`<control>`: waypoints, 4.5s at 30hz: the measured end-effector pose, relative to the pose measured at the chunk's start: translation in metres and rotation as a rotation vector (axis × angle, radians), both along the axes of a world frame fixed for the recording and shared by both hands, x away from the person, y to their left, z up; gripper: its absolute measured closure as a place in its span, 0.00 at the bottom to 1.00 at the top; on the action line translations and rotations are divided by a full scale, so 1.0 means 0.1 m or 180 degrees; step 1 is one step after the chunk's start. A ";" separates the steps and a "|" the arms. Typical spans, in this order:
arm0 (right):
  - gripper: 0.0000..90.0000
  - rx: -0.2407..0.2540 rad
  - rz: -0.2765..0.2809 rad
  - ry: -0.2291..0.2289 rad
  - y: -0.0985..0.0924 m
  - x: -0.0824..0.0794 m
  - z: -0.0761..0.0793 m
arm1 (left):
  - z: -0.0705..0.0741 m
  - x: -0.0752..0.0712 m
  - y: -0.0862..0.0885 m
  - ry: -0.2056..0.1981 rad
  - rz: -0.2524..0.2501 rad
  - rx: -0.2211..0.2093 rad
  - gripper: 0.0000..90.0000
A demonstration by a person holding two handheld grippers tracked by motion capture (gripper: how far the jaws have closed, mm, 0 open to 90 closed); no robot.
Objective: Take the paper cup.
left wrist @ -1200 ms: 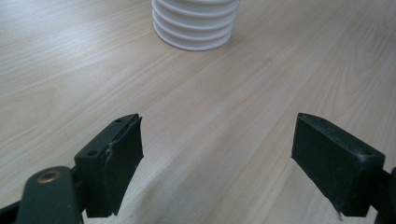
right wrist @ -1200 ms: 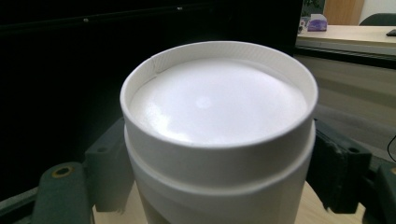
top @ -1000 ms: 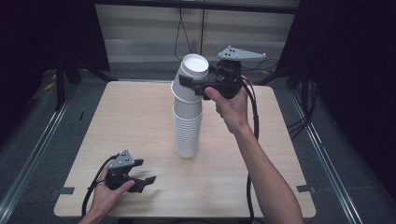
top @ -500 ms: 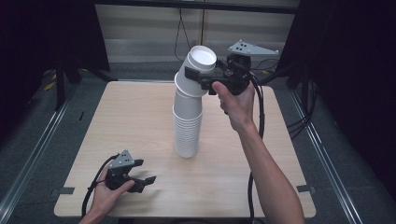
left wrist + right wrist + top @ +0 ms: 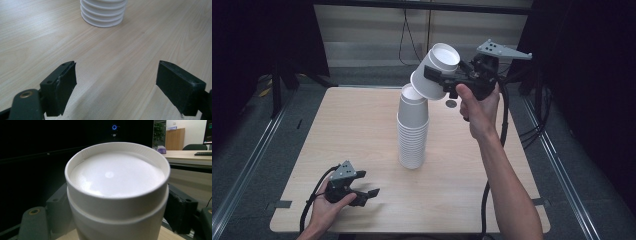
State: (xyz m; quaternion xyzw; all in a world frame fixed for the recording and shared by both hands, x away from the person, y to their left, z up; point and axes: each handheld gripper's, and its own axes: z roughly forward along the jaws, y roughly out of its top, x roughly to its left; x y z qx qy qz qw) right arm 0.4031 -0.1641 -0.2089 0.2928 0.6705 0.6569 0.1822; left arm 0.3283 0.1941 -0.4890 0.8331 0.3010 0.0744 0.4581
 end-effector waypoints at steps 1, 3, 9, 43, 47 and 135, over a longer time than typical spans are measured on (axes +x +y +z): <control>0.24 -0.0002 -0.0006 -0.0005 -0.02 -0.01 0.01 | 0.00 0.00 0.00 0.0001 0.0006 -0.0004 0.18; 0.24 0.0002 -0.0033 -0.0017 -0.08 -0.03 0.02 | 0.00 0.00 0.00 -0.0009 0.0016 -0.0004 0.18; 0.24 -0.0041 -0.0112 0.0049 -0.26 -0.10 -0.11 | 0.02 0.01 0.01 -0.0056 0.0043 -0.0033 0.18; 0.24 -0.0572 0.0025 0.0588 -0.28 -0.48 -1.20 | 0.37 0.18 -0.30 -0.0373 -0.0064 -0.0237 0.18; 0.24 -0.0632 0.0037 0.0649 -0.26 -0.48 -1.30 | 0.40 0.20 -0.35 -0.0403 -0.0091 -0.0208 0.18; 0.24 -0.0398 0.0991 0.0897 0.39 -0.75 -2.09 | 0.39 0.00 -0.95 -0.0346 -0.0948 -0.0697 0.10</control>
